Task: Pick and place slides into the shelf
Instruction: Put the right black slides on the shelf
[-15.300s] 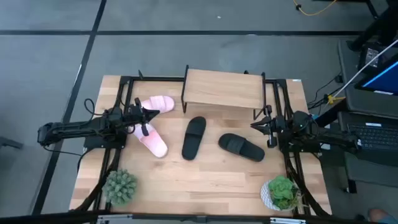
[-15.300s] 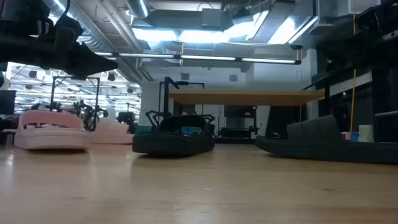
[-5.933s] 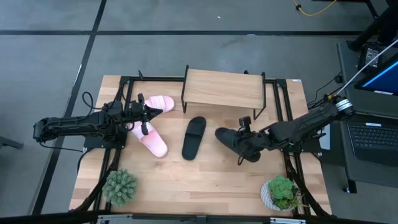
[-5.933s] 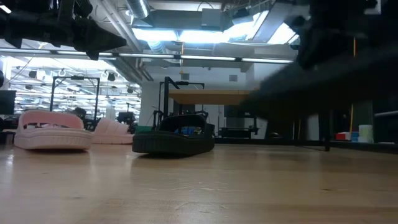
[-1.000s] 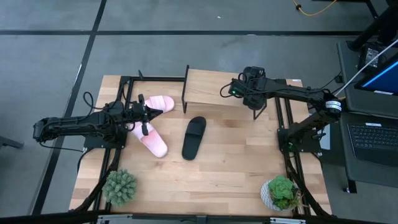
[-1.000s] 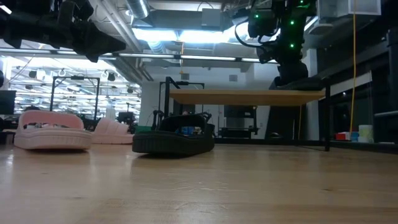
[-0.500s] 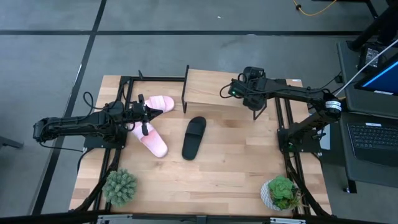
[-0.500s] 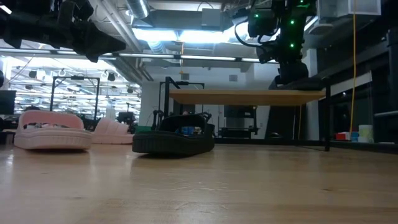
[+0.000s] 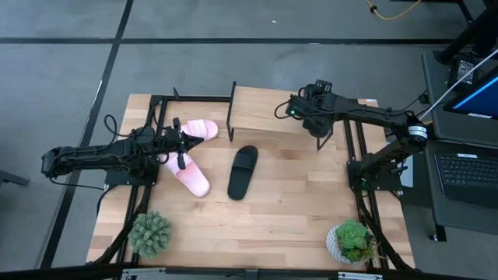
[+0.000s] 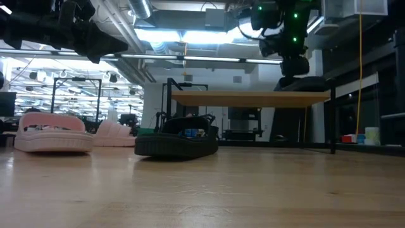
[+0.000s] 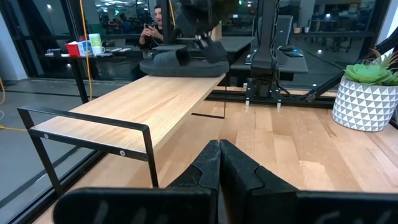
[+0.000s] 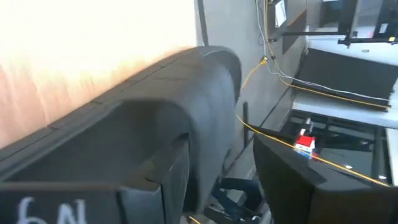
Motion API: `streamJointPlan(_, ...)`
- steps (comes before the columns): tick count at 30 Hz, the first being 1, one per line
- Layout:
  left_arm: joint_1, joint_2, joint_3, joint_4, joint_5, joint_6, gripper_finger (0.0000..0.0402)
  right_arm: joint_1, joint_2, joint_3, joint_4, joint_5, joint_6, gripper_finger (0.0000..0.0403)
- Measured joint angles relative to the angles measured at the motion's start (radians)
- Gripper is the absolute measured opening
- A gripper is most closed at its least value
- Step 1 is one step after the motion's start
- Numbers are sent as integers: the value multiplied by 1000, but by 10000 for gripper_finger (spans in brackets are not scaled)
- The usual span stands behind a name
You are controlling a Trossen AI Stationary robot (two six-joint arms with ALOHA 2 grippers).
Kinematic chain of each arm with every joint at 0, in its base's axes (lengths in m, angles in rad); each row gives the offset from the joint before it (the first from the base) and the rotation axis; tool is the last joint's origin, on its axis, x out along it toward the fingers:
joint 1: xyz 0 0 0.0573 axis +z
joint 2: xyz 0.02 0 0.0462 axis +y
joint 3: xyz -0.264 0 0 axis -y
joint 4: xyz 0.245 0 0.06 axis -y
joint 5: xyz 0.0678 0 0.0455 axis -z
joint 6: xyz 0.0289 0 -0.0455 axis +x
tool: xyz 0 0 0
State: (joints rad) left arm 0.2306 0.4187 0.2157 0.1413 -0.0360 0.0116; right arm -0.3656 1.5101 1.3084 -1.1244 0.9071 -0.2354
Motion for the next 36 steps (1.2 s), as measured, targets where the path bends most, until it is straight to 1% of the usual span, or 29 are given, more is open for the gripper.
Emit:
streamJointPlan(3, 0, 0, 0, 0, 0, 0, 0, 1, 0, 56, -40, -24, 19, 177)
streamJointPlan(9, 0, 0, 0, 0, 0, 0, 0, 21, -1, 132, -111, -21, 21, 177)
streamJointPlan(18, 0, 0, 0, -39, 0, 0, 0, 37, -1, 145, -165, -23, 21, 177)
streamJointPlan(21, 0, 0, 0, -44, 0, 0, 0, 37, -1, 145, -174, -51, 17, 177)
streamJointPlan(23, 0, 0, 0, -43, 0, 0, 0, 37, -1, 145, -174, -71, 17, 177)
streamJointPlan(29, 0, 0, 0, -43, 0, 0, 0, 36, -1, 145, -174, -78, -4, 177)
streamJointPlan(34, 0, 0, 0, -43, 0, 0, 0, 20, -1, 145, -109, -172, -81, 177)
streamJointPlan(36, 0, 0, 0, -43, 0, 0, 0, 12, -1, 145, -76, -183, -113, 177)
